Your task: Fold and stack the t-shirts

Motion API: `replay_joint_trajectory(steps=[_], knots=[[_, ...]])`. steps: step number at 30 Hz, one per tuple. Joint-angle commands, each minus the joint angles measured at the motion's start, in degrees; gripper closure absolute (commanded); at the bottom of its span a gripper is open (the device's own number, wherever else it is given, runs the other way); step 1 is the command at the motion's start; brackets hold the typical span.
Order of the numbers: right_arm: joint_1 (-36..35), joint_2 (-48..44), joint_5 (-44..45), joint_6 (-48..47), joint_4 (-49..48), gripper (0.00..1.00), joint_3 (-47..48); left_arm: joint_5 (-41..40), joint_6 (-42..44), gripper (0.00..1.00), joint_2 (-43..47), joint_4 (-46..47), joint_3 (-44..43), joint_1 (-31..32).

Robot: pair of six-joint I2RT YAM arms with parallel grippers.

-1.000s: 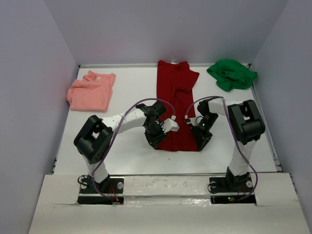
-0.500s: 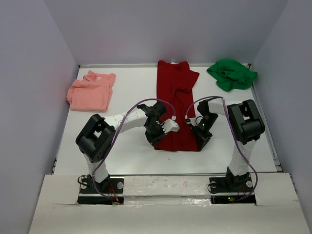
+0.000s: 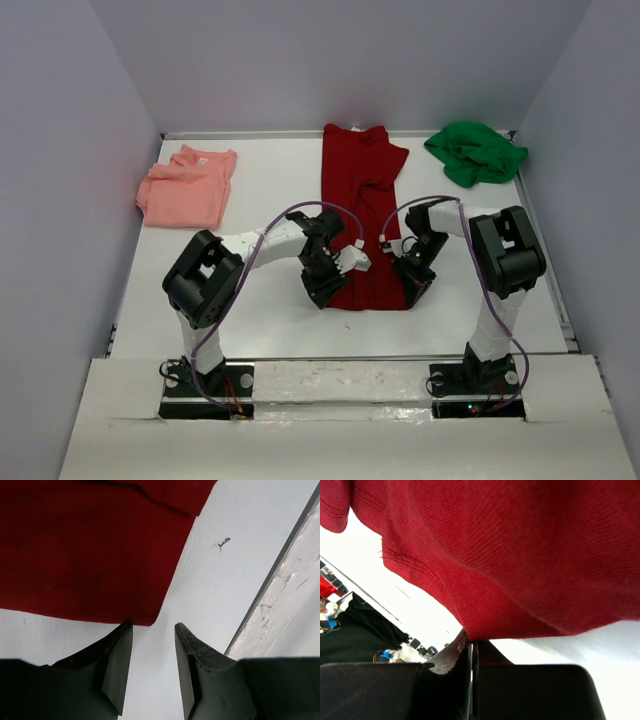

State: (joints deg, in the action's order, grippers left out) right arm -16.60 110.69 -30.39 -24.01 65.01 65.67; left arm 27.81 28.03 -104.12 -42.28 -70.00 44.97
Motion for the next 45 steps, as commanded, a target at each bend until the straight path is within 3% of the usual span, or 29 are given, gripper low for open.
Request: replay_joint_trajectory(steps=[1, 20, 27, 29, 33, 45], knots=[[-0.36, -1.71, -0.19, -0.16, -0.85, 1.00, 1.30, 1.90, 0.10, 0.50, 0.58, -2.46, -1.55, 0.21], [-0.36, -2.33, -0.98, -0.51, -0.59, 1.00, 1.39, -7.33, -4.83, 0.56, -4.08, 2.12, 0.57, 1.08], [-0.36, -2.50, -0.98, -0.60, -0.41, 1.00, 1.39, -8.04, -5.09, 0.69, -5.83, 2.12, -0.05, 1.70], [-0.36, -2.68, -0.98, -0.60, -0.41, 1.00, 1.39, -8.21, -5.00, 0.76, -5.75, 2.20, 0.12, 2.31], [-0.36, -3.38, -0.81, -0.51, -0.41, 1.00, 1.48, -9.27, -5.00, 1.00, -4.09, 2.03, -0.14, 2.84], [-0.36, -7.68, 0.16, 0.19, 3.36, 1.00, 9.38, -10.41, -3.34, 1.00, 0.93, -3.07, -8.40, 2.93]])
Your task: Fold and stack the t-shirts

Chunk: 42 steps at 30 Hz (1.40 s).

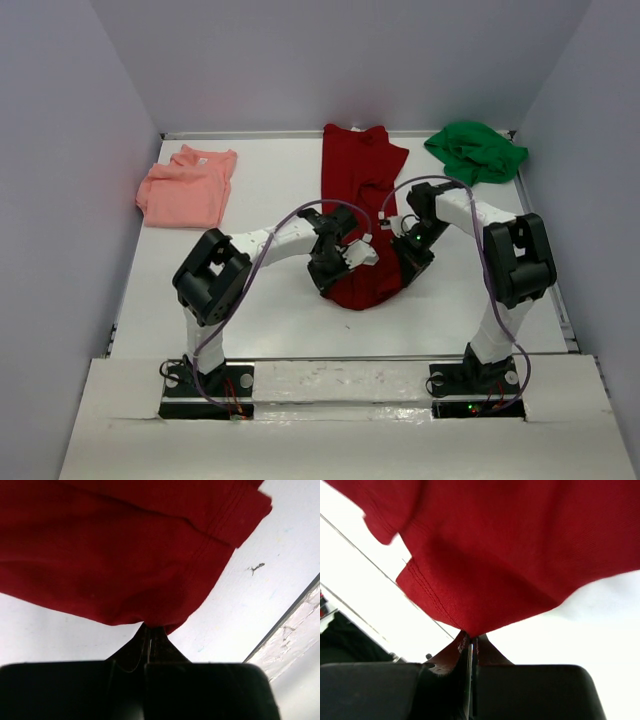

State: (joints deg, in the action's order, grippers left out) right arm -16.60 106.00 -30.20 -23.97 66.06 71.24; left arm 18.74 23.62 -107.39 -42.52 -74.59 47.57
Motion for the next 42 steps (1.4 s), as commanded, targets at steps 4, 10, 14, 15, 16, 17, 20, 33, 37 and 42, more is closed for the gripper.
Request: replay_joint_trajectory(steps=[4, 10, 14, 15, 16, 17, 20, 33, 37, 42], knots=[[-0.36, -3.34, 0.66, 0.15, 3.63, 1.00, 6.97, -4.06, 1.26, 1.00, 5.17, -3.36, -6.88, 0.07], [-0.36, -3.16, 1.63, 0.58, 4.34, 1.00, 10.31, -8.80, 0.55, 1.00, 6.32, -3.27, -9.52, -0.55], [-0.36, -3.25, 3.30, 1.55, 3.46, 1.00, 12.95, -12.84, -0.15, 1.00, 7.02, -2.31, -11.63, -1.34], [-0.36, -3.08, 4.08, 1.73, 3.37, 1.00, 13.48, -13.72, -0.50, 1.00, 7.02, -2.04, -11.89, -1.78], [-0.36, -2.99, 4.53, 1.99, 3.20, 1.00, 14.70, -14.60, -0.59, 1.00, 7.02, -1.69, -12.07, -1.95], [-0.36, -2.90, 4.97, 2.08, 2.76, 1.00, 15.32, -16.35, -1.20, 1.00, 7.02, -0.99, -12.25, -2.22], [-0.36, -2.29, 6.55, 2.87, 1.09, 1.00, 17.61, -17.86, -2.17, 1.00, 6.67, 0.42, -12.69, -3.27], [-0.36, 3.07, 9.98, 4.81, -3.66, 1.00, 26.57, -25.86, -1.47, 1.00, 2.19, 2.53, -19.54, -6.17], [-0.36, 6.06, 10.07, 4.89, -4.10, 1.00, 29.64, -27.09, -0.50, 1.00, -0.97, 2.09, -23.23, -6.79], [0.25, 9.75, 11.03, 5.42, -4.63, 1.00, 34.83, -29.20, 0.73, 1.00, -4.92, 1.48, -28.24, -7.05]])
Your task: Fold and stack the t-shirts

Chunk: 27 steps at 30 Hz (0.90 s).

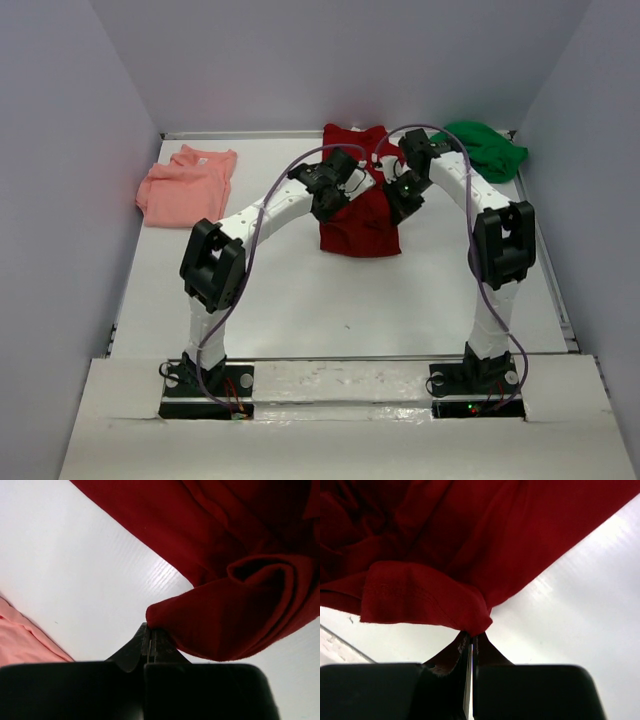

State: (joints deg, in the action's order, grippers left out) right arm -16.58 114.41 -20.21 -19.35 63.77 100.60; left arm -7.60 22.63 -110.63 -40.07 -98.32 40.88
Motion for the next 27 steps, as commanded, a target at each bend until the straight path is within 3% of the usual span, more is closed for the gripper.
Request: replay_joint_trajectory(steps=[1, 14, 27], knots=[[0.23, 2.47, 1.39, 0.90, -2.33, 1.00, 6.36, -3.04, 1.80, 1.00, -2.57, -0.97, -5.03, -0.54], [2.33, 7.41, 4.82, 0.81, -1.37, 1.00, 18.31, -9.62, 1.71, 1.00, -6.26, 1.49, -10.13, -2.47], [2.34, 8.11, 6.49, 1.42, -2.42, 1.00, 21.92, -13.67, 1.45, 1.00, -6.35, 4.91, -10.22, -2.48]])
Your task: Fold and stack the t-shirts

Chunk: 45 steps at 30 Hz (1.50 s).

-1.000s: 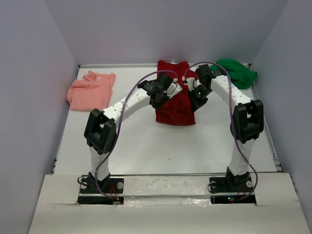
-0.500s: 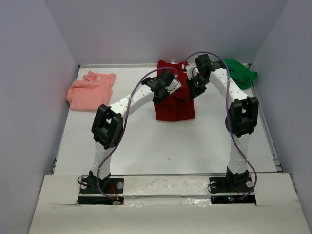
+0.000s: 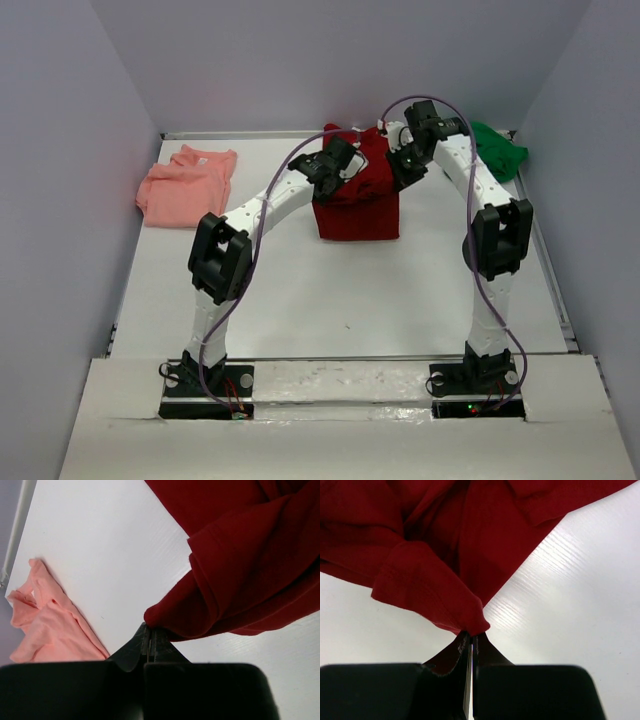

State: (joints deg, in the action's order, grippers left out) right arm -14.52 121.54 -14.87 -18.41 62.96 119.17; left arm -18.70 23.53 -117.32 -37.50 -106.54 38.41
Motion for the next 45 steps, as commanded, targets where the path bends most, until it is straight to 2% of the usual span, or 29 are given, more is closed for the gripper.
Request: replay_joint_trajectory(steps=[1, 17, 31, 45], knots=[[0.29, 1.33, 1.16, 0.57, -1.70, 1.00, 3.78, -2.48, 0.81, 1.00, 0.07, 2.60, -2.09, -0.01], [1.34, 12.14, 2.65, 0.84, -2.40, 1.00, 14.32, -6.43, 4.07, 1.00, -9.42, 7.52, -10.52, -0.36], [3.63, 16.71, 4.59, 1.63, -6.61, 1.00, 17.23, -8.02, 6.44, 1.00, -16.36, 10.86, -17.03, -2.03], [4.15, 22.95, 5.21, 1.28, -8.47, 1.00, 23.21, -9.60, 9.17, 1.00, -20.58, 14.73, -18.70, -2.20]])
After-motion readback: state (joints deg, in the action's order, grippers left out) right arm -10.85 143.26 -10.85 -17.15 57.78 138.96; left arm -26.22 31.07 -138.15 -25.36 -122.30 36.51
